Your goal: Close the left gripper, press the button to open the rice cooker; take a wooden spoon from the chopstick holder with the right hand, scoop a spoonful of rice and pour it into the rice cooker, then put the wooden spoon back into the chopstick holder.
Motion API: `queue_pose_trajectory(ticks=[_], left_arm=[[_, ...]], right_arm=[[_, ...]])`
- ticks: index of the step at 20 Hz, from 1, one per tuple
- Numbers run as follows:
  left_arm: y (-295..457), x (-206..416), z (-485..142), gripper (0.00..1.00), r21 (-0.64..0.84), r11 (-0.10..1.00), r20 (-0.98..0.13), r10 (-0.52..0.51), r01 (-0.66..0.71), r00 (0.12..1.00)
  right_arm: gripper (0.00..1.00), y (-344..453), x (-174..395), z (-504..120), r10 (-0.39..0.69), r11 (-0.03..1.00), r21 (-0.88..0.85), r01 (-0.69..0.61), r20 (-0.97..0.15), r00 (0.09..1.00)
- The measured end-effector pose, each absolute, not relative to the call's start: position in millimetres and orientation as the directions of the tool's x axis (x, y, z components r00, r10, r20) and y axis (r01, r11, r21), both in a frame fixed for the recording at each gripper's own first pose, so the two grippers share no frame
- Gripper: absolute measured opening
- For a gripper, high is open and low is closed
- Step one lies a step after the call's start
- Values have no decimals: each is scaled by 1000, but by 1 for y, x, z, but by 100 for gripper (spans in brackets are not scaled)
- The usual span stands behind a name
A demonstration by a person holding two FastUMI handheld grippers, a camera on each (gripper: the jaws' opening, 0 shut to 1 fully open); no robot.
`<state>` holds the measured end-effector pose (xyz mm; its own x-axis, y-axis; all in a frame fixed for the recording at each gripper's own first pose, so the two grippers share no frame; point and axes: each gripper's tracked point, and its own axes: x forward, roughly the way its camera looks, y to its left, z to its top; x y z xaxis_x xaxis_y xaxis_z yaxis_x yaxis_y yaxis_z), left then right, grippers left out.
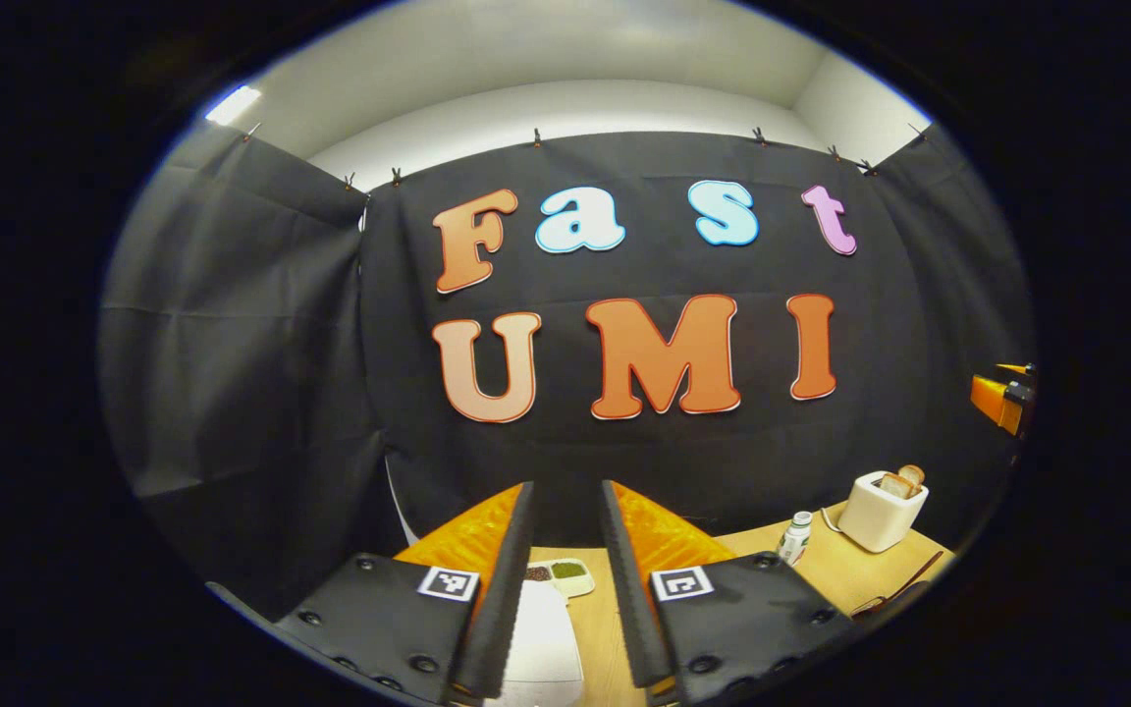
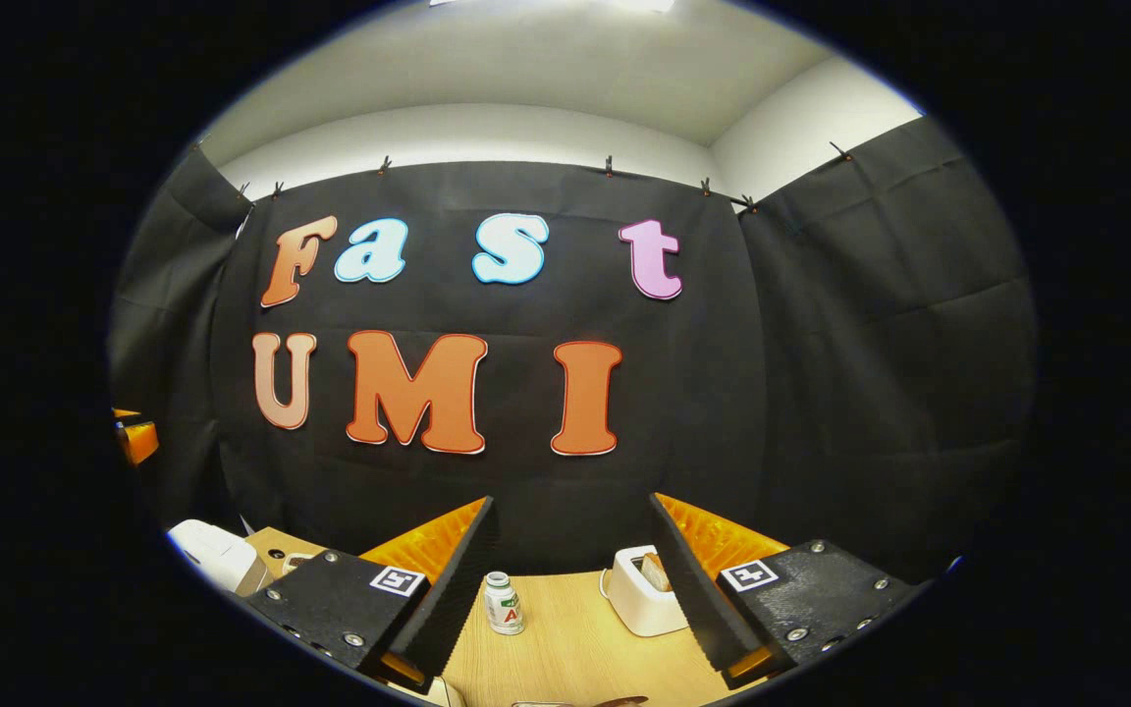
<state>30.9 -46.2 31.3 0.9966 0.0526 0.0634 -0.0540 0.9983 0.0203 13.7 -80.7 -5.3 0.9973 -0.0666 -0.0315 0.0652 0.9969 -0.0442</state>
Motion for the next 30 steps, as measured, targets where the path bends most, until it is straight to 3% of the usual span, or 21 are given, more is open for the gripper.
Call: queue_pose_trajectory(ticks=[3,4,8,12,15,20,24,30], left_arm=[[-27,40,23,8,20,995,30,95,-95,995],[-18,35,24,6,19,994,13,109,-109,994],[5,64,9,5,-77,989,-109,115,-124,987],[33,84,-30,5,-234,959,-341,71,-157,938],[52,85,-67,5,-192,962,-500,72,-192,863],[50,67,-142,5,-245,941,-730,-20,-233,683],[54,51,-185,5,-247,926,-825,-46,-287,563],[47,26,-245,5,-242,908,-913,-94,-343,396]], right_arm=[[94,-87,15,-10,-83,996,-38,81,-51,995],[94,-89,16,-10,-89,995,-39,87,-54,995],[94,-100,14,-8,-118,992,-53,115,-53,992],[94,-110,10,-5,-144,986,-89,139,-45,989],[94,-117,5,-8,-164,982,-108,157,-52,985],[94,-125,-6,-28,-191,973,-151,175,-102,976],[94,-131,-13,-51,-209,972,-146,184,-181,961],[94,-131,-18,-64,-224,969,-153,194,-213,951]])
